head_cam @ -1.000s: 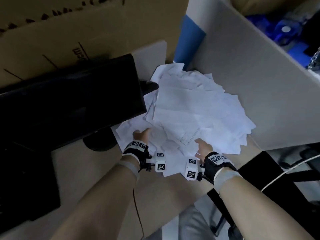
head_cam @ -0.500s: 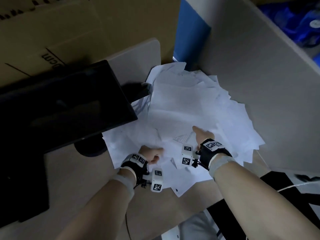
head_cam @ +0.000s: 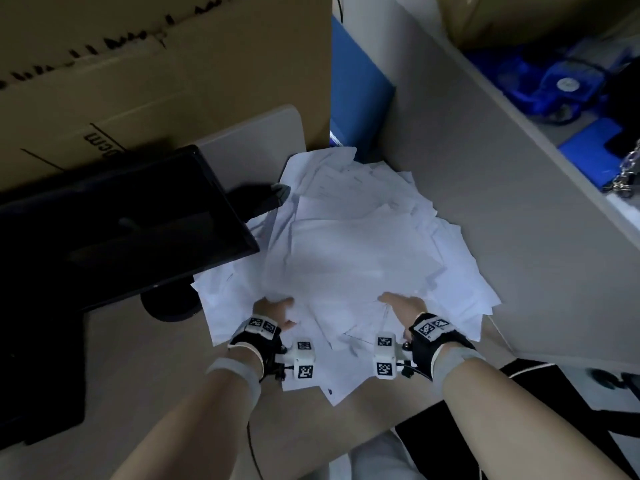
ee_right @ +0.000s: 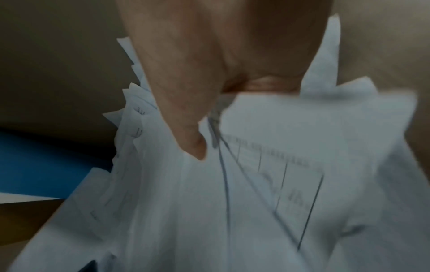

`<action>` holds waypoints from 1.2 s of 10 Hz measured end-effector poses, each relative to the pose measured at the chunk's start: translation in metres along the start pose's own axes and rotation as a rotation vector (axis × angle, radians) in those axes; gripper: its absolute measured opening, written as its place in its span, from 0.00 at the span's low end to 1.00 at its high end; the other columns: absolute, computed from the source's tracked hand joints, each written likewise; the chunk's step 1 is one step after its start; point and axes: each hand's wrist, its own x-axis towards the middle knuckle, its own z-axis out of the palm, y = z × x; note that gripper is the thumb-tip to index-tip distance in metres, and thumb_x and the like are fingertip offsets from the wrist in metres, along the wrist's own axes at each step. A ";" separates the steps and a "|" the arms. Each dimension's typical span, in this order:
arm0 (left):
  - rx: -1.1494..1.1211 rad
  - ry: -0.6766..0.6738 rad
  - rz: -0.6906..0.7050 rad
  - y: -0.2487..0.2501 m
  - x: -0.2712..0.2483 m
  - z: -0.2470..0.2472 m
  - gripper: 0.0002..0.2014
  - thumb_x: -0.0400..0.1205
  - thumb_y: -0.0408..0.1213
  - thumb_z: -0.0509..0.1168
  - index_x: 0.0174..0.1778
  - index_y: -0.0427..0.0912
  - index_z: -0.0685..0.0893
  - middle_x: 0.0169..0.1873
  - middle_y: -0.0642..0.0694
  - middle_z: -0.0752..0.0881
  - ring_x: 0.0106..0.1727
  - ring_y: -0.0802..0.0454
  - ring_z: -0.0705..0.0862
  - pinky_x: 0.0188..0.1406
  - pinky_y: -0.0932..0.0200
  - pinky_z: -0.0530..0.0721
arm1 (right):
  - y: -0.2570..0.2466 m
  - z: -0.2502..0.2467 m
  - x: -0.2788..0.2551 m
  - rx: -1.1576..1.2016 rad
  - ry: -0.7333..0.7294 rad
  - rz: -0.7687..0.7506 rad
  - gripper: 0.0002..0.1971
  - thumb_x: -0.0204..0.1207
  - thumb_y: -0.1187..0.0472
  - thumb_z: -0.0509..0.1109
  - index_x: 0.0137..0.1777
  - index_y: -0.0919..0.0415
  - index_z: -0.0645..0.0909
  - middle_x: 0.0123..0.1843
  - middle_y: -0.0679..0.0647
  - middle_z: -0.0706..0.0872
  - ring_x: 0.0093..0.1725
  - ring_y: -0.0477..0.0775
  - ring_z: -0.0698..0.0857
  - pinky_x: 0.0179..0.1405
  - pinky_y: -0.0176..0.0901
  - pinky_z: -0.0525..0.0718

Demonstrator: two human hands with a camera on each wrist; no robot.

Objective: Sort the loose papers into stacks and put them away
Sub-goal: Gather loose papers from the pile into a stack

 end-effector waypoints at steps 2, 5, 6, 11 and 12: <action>-0.288 -0.129 -0.183 -0.051 -0.015 -0.003 0.18 0.80 0.32 0.74 0.63 0.28 0.83 0.59 0.32 0.87 0.50 0.43 0.89 0.35 0.57 0.90 | -0.013 0.022 -0.005 0.134 0.179 -0.066 0.30 0.82 0.59 0.70 0.80 0.73 0.67 0.78 0.65 0.76 0.75 0.65 0.76 0.71 0.48 0.72; -0.436 -0.135 -0.260 -0.095 -0.020 -0.036 0.21 0.91 0.38 0.58 0.79 0.35 0.67 0.72 0.33 0.81 0.70 0.39 0.82 0.32 0.58 0.86 | 0.022 0.056 -0.015 -0.020 0.261 0.070 0.20 0.89 0.71 0.50 0.80 0.74 0.66 0.82 0.64 0.70 0.80 0.63 0.70 0.76 0.42 0.62; -0.442 -0.142 -0.281 -0.109 -0.017 -0.033 0.20 0.91 0.39 0.56 0.79 0.38 0.67 0.69 0.33 0.83 0.67 0.39 0.84 0.34 0.56 0.85 | 0.029 0.061 -0.021 -0.011 0.280 0.019 0.20 0.88 0.70 0.52 0.78 0.75 0.68 0.77 0.68 0.74 0.75 0.66 0.74 0.71 0.48 0.70; -0.273 0.039 0.076 -0.106 0.011 -0.060 0.41 0.77 0.28 0.75 0.84 0.34 0.60 0.81 0.33 0.67 0.79 0.39 0.71 0.71 0.50 0.73 | 0.039 0.072 -0.036 -0.145 0.260 -0.142 0.16 0.88 0.65 0.53 0.67 0.70 0.79 0.68 0.65 0.82 0.67 0.68 0.81 0.67 0.54 0.78; -0.257 0.054 0.057 -0.110 0.017 -0.052 0.46 0.74 0.30 0.78 0.84 0.35 0.58 0.79 0.33 0.69 0.78 0.40 0.73 0.69 0.52 0.74 | 0.045 0.071 -0.032 -0.205 0.255 -0.183 0.15 0.86 0.69 0.53 0.38 0.63 0.73 0.46 0.61 0.82 0.52 0.61 0.81 0.53 0.47 0.77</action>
